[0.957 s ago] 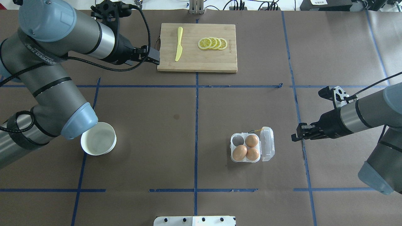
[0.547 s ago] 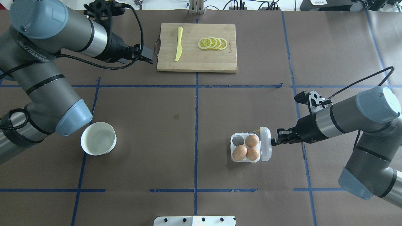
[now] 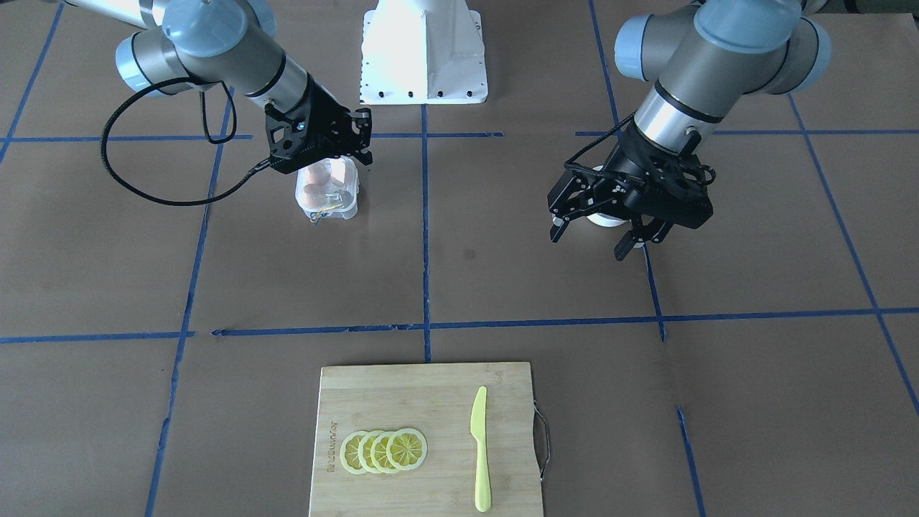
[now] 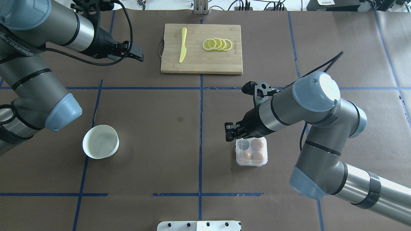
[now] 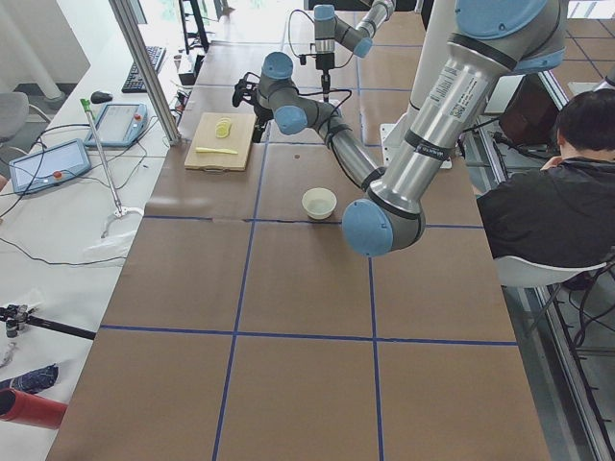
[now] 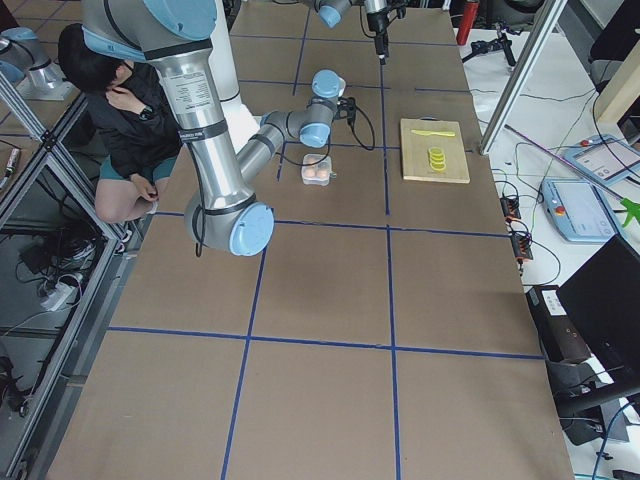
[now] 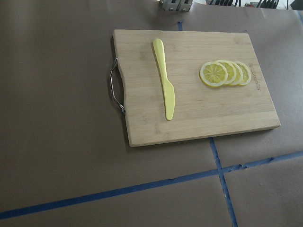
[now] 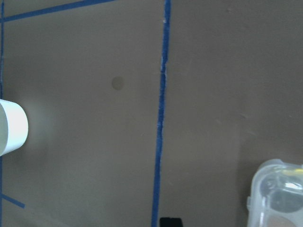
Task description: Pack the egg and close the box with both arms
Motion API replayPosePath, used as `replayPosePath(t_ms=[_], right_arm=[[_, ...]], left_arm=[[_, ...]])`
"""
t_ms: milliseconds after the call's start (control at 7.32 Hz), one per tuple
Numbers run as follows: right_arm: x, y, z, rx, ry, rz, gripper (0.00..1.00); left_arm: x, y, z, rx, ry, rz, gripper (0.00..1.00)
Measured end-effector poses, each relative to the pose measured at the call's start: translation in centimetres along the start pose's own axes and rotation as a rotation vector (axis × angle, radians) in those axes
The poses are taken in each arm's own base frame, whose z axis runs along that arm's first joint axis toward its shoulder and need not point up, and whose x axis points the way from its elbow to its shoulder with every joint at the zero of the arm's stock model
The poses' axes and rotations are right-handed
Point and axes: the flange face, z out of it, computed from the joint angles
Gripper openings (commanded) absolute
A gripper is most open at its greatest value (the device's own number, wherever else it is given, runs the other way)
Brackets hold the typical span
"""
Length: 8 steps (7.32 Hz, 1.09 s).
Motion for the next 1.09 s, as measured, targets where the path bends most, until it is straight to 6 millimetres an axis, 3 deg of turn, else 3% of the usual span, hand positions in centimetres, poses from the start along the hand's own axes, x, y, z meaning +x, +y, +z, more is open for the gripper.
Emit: replayPosePath(t_ms=[273, 547, 820, 1093], right_arm=[[-3.8, -0.5, -0.8, 0.039, -0.028, -0.007, 1.00], [-4.3, -2.0, -2.2, 0.105, -0.021, 0.026, 1.00], [-2.4, -4.9, -5.3, 0.151, 0.089, 0.080, 1.00], [2.2, -8.9, -9.1, 0.154, 0.289, 0.026, 1.00]], left_arm=[[-3.0, 0.3, -0.1, -0.033, -0.016, 0.012, 1.00], [-8.6, 1.3, -0.2, -0.066, -0.067, 0.048, 1.00], [-16.4, 0.9, -2.6, -0.071, -0.137, 0.117, 1.00], [-24.1, 0.6, -6.2, -0.064, -0.203, 0.153, 1.00]])
